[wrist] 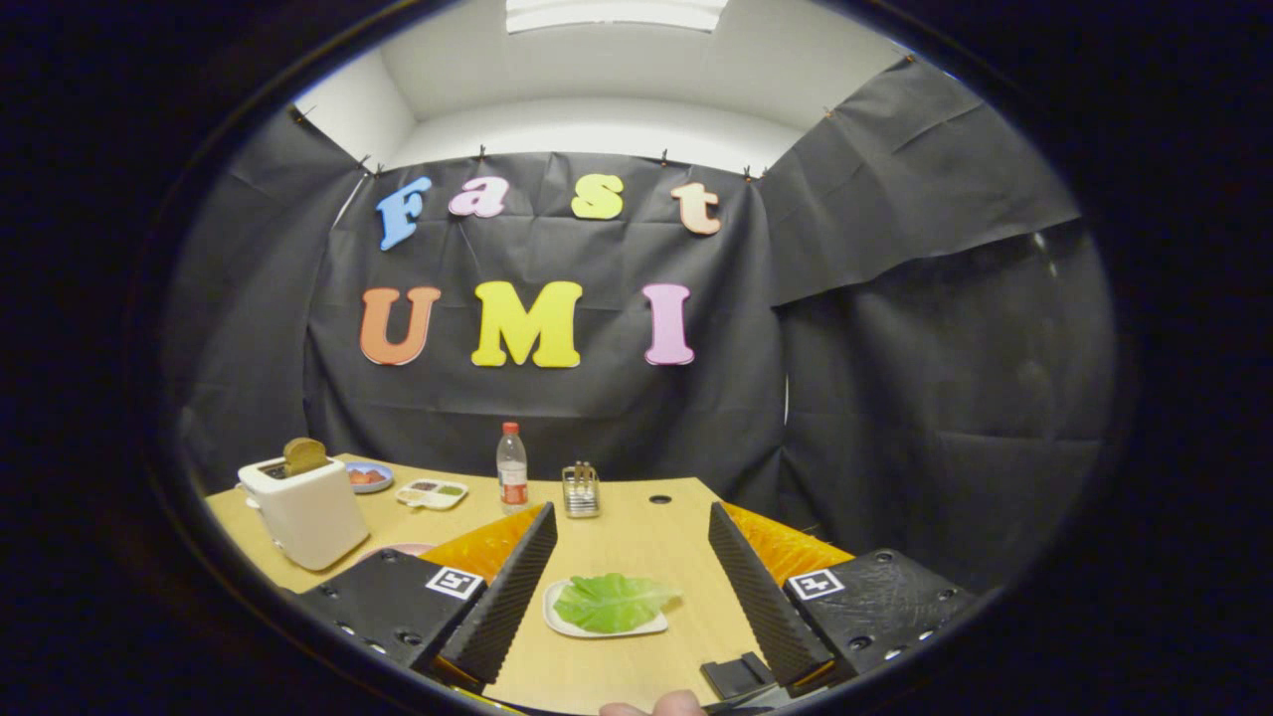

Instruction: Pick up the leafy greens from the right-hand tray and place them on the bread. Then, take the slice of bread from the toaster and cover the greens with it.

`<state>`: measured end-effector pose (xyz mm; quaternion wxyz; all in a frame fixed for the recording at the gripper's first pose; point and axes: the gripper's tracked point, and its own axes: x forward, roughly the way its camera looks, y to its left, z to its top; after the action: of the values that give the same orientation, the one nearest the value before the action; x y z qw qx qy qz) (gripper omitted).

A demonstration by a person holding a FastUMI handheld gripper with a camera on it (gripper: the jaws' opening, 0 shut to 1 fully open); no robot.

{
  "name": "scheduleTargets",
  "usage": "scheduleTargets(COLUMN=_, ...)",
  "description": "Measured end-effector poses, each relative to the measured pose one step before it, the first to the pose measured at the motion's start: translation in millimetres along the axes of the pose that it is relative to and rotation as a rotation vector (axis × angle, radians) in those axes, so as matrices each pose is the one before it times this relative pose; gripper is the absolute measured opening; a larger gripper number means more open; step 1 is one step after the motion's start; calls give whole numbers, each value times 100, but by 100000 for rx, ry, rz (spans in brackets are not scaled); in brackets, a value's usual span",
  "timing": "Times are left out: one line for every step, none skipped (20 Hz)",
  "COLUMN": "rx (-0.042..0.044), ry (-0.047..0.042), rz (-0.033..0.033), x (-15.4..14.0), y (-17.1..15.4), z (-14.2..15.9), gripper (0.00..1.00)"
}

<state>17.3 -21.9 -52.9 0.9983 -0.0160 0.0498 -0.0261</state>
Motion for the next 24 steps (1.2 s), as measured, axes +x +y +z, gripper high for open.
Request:
scheduleTargets(rx=-242, ry=2194, rz=-427, x=642, y=-255, z=-1187, gripper=95)
scheduleTargets(rx=330, ry=2532, rz=-81, x=522, y=-186, z=-1132, gripper=95)
scheduleTargets(rx=486, ry=2863, rz=-50, x=712, y=-208, z=-1353, gripper=95)
scheduleTargets(rx=324, ry=3615, rz=-146, x=869, y=-189, z=-1461, gripper=95)
scheduleTargets(rx=292, ry=4098, rz=-886, x=1101, y=-366, z=-1587, gripper=95)
scheduleTargets(rx=144, ry=3904, rz=-205, x=1069, y=-222, z=-1463, gripper=95)
scheduleTargets(rx=409, ry=3997, rz=176, x=1231, y=-142, z=-1504, gripper=95)
scheduleTargets(rx=585, ry=3928, rz=249, x=1055, y=-167, z=-1147, gripper=95)
scheduleTargets(rx=1100, ry=3112, rz=236, x=1200, y=-149, z=-993, gripper=96)
scheduleTargets(rx=1595, ry=2694, rz=13, x=971, y=-198, z=-618, gripper=96)
scheduleTargets(rx=1356, ry=2123, rz=-392, x=976, y=-168, z=-494, gripper=96)
scheduleTargets(rx=1253, ry=1944, rz=-346, x=954, y=-109, z=-314, gripper=95)
scheduleTargets(rx=1719, ry=2269, rz=278, x=833, y=-17, z=-443, gripper=95)
scheduleTargets(rx=1743, ry=2291, rz=-172, x=733, y=-13, z=-234, gripper=95)
scheduleTargets(rx=1281, ry=2274, rz=-410, x=736, y=-165, z=-274, gripper=95)
scheduleTargets(rx=630, ry=2091, rz=-57, x=645, y=-79, z=-296, gripper=95)
scheduleTargets(rx=1267, ry=1936, rz=459, x=552, y=109, z=-173, gripper=96)
scheduleTargets(rx=1136, ry=1109, rz=399, x=416, y=-110, z=9, gripper=96)
scheduleTargets(rx=392, ry=1269, rz=-39, x=536, y=-51, z=-7, gripper=96)
scheduleTargets(rx=343, ry=1137, rz=537, x=514, y=194, z=14, gripper=96)
scheduleTargets(rx=955, ry=1527, rz=723, x=600, y=243, z=-26, gripper=96)
scheduleTargets(rx=2468, ry=1408, rz=1153, x=529, y=227, z=82, gripper=96)
scheduleTargets(rx=3279, ry=1839, rz=1147, x=414, y=114, z=-58, gripper=96)
scheduleTargets(rx=2394, ry=961, rz=281, x=408, y=-35, z=102, gripper=96)
